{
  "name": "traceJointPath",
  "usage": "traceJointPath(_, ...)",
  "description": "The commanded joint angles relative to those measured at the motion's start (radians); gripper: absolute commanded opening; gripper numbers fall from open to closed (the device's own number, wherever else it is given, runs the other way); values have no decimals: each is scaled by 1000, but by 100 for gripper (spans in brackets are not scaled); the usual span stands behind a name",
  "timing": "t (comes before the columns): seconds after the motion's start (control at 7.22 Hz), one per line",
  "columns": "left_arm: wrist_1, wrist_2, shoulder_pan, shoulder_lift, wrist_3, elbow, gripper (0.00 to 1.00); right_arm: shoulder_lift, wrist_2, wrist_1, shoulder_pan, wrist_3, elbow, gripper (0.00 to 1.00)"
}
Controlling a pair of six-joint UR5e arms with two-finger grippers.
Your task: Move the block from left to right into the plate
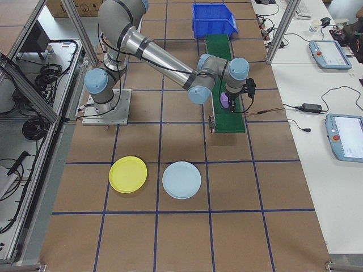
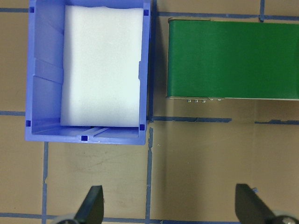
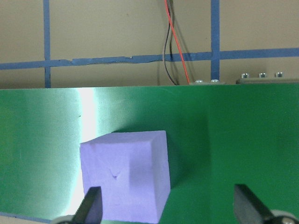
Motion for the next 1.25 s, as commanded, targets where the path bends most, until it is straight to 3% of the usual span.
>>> traceJointPath(0.0, 0, 0, 0, 0, 0, 2, 100, 4, 0, 14, 1, -5, 1, 100)
traceJointPath(0.55, 1, 0, -2, -3, 0, 3, 100, 32, -30, -9, 1, -2, 1, 100)
traceJointPath(0.69, 1, 0, -2, -3, 0, 5, 100, 44, -53, -67, -1, 0, 4, 87)
traceJointPath(0.83, 1, 0, -2, -3, 0, 5, 100, 47, -75, -107, -1, 0, 10, 59)
traceJointPath(0.97, 0, 0, -2, -3, 0, 5, 100, 56, -121, -118, -1, 1, 7, 45)
traceJointPath(1.11, 0, 0, -2, -3, 0, 5, 100, 47, -185, -162, -1, 1, 4, 42)
